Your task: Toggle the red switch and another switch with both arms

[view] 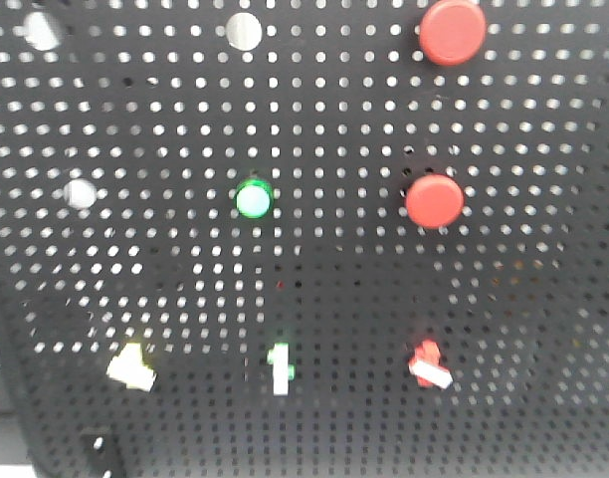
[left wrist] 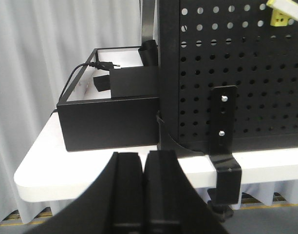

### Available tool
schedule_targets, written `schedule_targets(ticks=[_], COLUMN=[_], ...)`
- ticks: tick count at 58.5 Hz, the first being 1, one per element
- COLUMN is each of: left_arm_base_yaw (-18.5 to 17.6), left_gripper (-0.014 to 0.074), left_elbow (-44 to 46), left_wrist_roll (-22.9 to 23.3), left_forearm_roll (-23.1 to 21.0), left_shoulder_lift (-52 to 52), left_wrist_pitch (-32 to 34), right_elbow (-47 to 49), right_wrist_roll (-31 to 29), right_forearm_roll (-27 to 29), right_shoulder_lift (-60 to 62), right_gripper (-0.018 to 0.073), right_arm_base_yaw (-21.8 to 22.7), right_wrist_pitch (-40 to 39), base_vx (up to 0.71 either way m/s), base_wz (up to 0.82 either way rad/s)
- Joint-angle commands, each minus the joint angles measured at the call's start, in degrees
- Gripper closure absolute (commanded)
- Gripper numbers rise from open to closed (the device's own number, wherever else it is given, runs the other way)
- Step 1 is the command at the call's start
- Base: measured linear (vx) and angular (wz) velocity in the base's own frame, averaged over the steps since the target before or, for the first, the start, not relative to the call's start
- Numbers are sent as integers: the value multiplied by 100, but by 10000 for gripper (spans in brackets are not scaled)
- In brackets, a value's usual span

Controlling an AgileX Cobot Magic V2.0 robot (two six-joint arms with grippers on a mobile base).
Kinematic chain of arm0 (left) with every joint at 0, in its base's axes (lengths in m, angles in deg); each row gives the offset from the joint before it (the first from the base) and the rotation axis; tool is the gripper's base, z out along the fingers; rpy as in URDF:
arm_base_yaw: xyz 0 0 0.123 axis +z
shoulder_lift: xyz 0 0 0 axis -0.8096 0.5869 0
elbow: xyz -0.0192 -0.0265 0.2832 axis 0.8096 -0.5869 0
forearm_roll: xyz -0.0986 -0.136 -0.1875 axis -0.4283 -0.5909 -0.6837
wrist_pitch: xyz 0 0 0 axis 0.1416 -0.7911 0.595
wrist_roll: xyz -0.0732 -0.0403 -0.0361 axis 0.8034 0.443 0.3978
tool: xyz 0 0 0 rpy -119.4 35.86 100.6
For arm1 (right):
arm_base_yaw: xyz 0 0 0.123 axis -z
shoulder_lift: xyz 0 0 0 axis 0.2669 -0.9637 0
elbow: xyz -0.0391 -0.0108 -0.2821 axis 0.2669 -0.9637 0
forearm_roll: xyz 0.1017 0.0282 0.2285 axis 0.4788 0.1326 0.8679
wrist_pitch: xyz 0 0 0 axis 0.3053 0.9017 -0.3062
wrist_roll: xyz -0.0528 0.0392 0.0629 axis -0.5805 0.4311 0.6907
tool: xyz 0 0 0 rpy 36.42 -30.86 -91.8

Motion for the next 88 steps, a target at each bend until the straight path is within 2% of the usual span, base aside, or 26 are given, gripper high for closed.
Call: schedule_targets(ticks=[1, 65, 75, 88], left_arm_base_yaw=[11, 11, 11, 11], left_gripper=[594, 594, 594, 594], left_elbow=[-79, -72, -71, 31], left_wrist_roll=[16, 10, 24, 44], left_forearm_roll=[-49, -16, -49, -49], left_shoulder_lift=[-106, -106, -106, -106], left_wrist_pitch=[432, 478, 795, 2869], right_elbow=[-29, -29, -29, 503], right_wrist_roll=[-28, -35, -28, -28], right_forearm_roll=[-35, -77, -77, -77], right_shoulder_lift=[17, 17, 17, 5], right_gripper=[566, 566, 566, 566], right_arm_base_yaw=[-1, -1, -1, -1], right_wrist_pitch=[-463, -472, -612, -982], base_vx=[9, 1, 0, 0], base_wz=[1, 0, 0, 0])
